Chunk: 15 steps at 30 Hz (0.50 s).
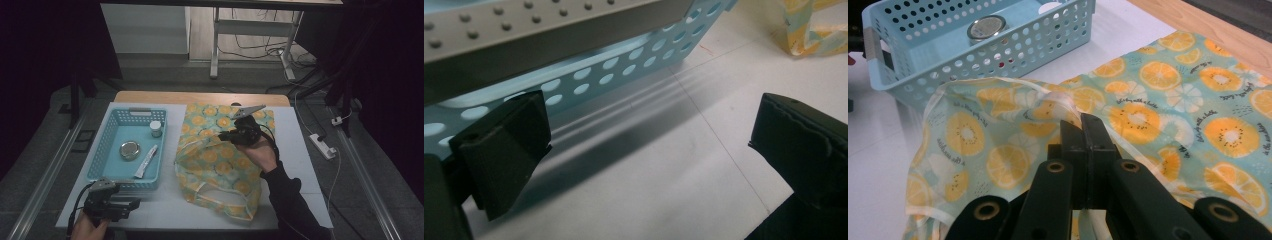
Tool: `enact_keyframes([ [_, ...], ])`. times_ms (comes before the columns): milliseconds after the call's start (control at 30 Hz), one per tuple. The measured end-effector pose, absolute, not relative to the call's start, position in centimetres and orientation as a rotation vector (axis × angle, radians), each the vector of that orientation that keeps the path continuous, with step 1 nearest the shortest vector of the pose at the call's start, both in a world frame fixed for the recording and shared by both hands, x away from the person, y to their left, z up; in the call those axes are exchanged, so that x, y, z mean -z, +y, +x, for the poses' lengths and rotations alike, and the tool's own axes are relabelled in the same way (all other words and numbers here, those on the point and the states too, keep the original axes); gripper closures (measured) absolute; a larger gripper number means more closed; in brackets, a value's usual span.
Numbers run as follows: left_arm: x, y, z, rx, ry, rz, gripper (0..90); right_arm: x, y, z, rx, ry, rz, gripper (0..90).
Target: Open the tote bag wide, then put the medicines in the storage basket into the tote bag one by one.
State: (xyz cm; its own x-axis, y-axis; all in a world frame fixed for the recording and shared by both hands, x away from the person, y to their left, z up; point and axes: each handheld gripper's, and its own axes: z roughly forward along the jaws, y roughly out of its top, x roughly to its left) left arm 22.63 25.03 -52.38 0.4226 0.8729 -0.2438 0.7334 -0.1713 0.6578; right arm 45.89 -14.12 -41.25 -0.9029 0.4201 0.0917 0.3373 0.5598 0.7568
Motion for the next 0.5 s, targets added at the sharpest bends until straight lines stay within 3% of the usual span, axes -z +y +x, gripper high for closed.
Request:
enact_keyframes([
  [500,52.37,24.92,22.66,-0.257,1.375,1.953,2.2,41.82,-14.49,45.86,-1.278,2.675,0.645,90.0],
])
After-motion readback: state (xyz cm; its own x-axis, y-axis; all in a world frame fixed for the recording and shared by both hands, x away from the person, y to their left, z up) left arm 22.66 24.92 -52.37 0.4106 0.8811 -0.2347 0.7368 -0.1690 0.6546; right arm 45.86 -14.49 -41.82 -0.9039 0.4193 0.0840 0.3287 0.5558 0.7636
